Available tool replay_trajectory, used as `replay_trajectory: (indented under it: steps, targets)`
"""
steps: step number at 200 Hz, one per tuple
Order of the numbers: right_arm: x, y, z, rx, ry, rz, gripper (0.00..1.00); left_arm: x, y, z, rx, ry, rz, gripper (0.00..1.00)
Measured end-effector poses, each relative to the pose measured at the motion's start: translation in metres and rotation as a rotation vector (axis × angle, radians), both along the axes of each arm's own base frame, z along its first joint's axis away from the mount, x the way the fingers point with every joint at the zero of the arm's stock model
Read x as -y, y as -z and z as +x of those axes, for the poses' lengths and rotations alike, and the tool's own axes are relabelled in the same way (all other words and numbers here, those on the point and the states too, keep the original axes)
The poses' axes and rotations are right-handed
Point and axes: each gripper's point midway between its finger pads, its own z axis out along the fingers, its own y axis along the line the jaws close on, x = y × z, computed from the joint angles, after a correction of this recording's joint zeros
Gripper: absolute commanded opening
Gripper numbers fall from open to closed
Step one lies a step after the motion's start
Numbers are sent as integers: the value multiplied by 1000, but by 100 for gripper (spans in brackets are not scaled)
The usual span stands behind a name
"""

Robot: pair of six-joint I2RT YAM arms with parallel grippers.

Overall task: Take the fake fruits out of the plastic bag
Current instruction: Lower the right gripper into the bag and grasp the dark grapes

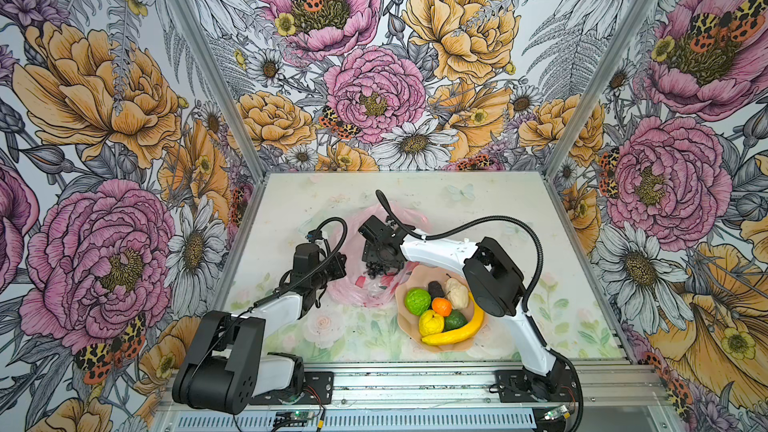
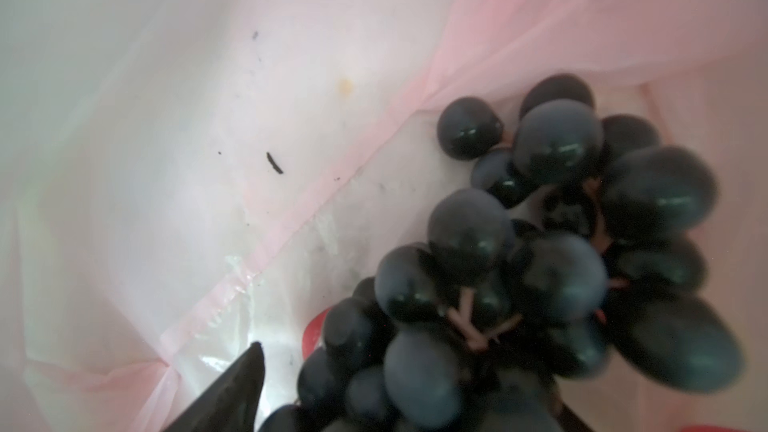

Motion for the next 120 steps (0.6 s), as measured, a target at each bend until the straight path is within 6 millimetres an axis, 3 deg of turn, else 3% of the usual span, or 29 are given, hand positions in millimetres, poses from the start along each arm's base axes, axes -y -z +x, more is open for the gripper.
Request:
replay_trajectory:
  steps: [45, 88, 120]
  targets:
    - [-6, -1, 5, 18, -42, -7, 54, 0, -2, 1, 9, 0, -1, 0]
    - [-12, -11, 7, 44, -90, -5, 48, 0, -2, 1, 9, 0, -1, 0]
    - [-20, -33, 2, 78, -126, 19, 46, 0, -2, 1, 9, 0, -1, 0]
